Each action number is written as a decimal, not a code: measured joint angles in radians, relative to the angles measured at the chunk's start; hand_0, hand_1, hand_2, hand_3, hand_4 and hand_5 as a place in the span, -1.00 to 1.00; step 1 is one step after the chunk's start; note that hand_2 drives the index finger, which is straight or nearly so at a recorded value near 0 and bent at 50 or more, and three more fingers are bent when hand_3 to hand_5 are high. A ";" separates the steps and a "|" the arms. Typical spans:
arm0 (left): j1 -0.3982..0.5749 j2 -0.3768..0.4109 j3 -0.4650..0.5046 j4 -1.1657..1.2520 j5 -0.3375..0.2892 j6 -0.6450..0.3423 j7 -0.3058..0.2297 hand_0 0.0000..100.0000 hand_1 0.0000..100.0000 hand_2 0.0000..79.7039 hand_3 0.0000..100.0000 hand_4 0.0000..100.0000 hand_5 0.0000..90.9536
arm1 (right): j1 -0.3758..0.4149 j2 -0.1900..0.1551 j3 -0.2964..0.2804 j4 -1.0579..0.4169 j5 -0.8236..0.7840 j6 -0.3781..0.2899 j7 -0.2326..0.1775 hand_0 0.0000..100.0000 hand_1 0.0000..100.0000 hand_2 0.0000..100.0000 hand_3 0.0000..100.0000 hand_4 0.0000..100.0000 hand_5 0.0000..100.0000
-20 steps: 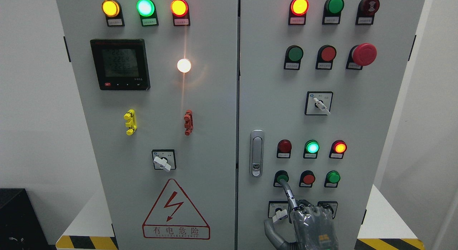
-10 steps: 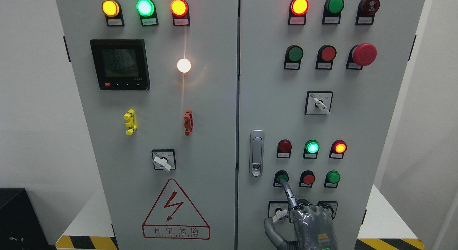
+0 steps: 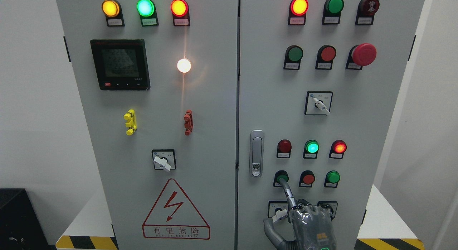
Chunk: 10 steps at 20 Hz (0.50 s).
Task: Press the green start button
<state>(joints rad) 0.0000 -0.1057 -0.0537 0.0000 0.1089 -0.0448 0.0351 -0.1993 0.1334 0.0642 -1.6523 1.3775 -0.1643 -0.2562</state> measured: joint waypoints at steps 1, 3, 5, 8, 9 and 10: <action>0.000 0.000 0.000 0.000 0.000 0.000 0.000 -0.76 0.11 -1.00 -1.00 -1.00 -1.00 | -0.001 0.000 0.000 0.001 0.000 0.001 0.004 -0.22 -0.29 -1.00 0.71 0.69 1.00; 0.000 0.000 0.000 0.000 0.000 0.000 0.000 -0.76 0.11 -1.00 -1.00 -1.00 -1.00 | -0.002 0.000 0.000 0.003 0.000 0.005 0.009 -0.22 -0.29 -1.00 0.71 0.69 1.00; 0.000 0.000 0.000 0.000 0.000 0.000 0.000 -0.76 0.11 -1.00 -1.00 -1.00 -1.00 | -0.003 0.000 0.001 0.004 0.000 0.008 0.012 -0.22 -0.29 -1.00 0.71 0.69 1.00; 0.000 0.000 0.000 0.000 0.000 0.000 0.000 -0.76 0.11 -1.00 -1.00 -1.00 -1.00 | -0.004 0.000 0.001 0.007 0.000 0.013 0.016 -0.22 -0.29 -1.00 0.71 0.69 1.00; 0.000 0.000 0.000 0.000 0.000 0.000 0.000 -0.76 0.11 -1.00 -1.00 -1.00 -1.00 | -0.005 0.000 0.001 0.007 0.000 0.014 0.016 -0.22 -0.29 -1.00 0.71 0.69 1.00; 0.000 0.000 0.000 0.000 0.000 0.000 0.000 -0.76 0.11 -1.00 -1.00 -1.00 -1.00 | -0.005 0.000 0.001 0.008 0.000 0.015 0.017 -0.22 -0.29 -1.00 0.71 0.69 1.00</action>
<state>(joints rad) 0.0000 -0.1057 -0.0537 0.0000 0.1089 -0.0448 0.0350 -0.2041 0.1335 0.0656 -1.6442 1.3775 -0.1491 -0.2392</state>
